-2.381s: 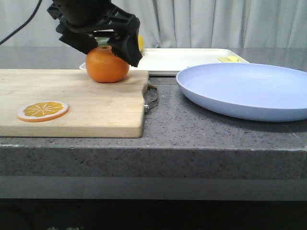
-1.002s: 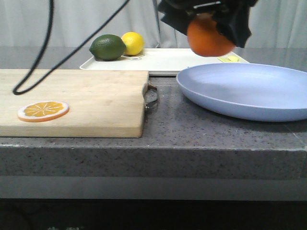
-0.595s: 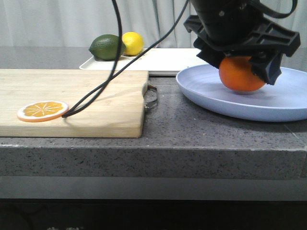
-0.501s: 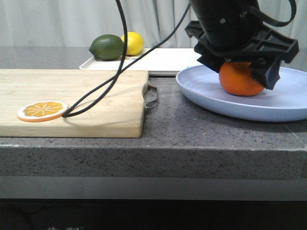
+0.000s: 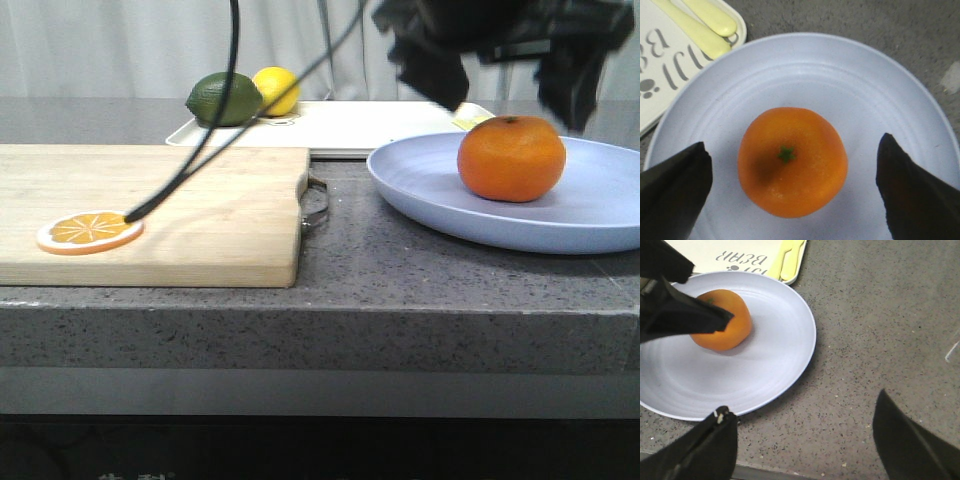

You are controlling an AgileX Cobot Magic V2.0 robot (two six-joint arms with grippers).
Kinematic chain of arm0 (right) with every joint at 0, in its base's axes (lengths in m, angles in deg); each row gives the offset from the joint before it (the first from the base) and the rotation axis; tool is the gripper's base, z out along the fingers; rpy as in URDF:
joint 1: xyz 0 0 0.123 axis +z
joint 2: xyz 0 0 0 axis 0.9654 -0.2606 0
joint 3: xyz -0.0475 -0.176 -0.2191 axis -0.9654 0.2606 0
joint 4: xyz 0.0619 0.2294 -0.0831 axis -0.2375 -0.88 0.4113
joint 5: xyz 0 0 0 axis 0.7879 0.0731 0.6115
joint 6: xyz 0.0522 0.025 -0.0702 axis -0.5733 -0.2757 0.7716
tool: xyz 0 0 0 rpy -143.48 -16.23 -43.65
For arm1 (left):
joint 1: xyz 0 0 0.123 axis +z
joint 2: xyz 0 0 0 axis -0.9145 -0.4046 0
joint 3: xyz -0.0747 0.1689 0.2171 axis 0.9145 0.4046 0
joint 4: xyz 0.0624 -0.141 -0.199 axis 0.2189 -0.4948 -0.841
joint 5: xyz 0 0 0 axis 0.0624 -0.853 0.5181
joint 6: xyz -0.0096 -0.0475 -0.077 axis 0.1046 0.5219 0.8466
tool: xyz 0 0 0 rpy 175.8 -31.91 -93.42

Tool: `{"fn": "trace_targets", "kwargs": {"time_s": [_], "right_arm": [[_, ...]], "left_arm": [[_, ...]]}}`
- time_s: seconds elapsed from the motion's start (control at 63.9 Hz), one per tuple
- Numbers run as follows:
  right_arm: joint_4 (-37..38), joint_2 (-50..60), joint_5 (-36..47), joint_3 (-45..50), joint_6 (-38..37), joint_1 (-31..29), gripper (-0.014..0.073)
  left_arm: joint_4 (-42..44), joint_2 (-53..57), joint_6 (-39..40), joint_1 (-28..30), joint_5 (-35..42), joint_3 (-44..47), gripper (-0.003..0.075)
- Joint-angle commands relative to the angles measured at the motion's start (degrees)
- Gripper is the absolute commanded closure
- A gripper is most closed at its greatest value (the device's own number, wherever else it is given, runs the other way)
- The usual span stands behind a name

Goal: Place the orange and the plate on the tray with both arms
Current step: 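Open the left gripper and raise it away from the orange, then move the right gripper to the plate rim and pinch it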

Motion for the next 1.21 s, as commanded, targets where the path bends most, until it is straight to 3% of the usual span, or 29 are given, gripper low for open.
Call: {"fn": "trace_targets", "kwargs": {"time_s": [0.0, 0.423, 0.642, 0.893, 1.096, 1.19], "right_arm": [[0.39, -0.57, 3.98, -1.53, 0.35, -0.1, 0.0022], [-0.61, -1.1, 3.36, -1.8, -0.03, -0.1, 0.0022], [-0.61, -7.94, -5.29, -6.6, -1.55, -0.1, 0.0022], [0.1, -20.08, -14.6, -16.88, -1.55, -0.23, 0.0022], [-0.52, -28.93, -20.06, -23.02, -1.13, -7.52, 0.0025], [-5.69, -31.53, -20.45, -22.94, 1.08, -13.42, 0.0025]], "left_arm": [[0.55, 8.68, 1.65, 0.27, 2.67, 1.02, 0.0077], [2.16, 34.43, 2.92, 3.21, 6.77, 29.84, 0.0077], [2.16, 48.4, 3.18, 7.68, 6.52, 43.21, 0.0077], [2.49, 62.11, 3.18, 13.98, 3.0, 51.96, 0.0077], [4.94, 69.48, 3.18, 18.93, 0.72, 55.64, 0.0077], [5.2, 71.37, 3.18, 20.78, -1.57, 56.09, 0.0077]]}}
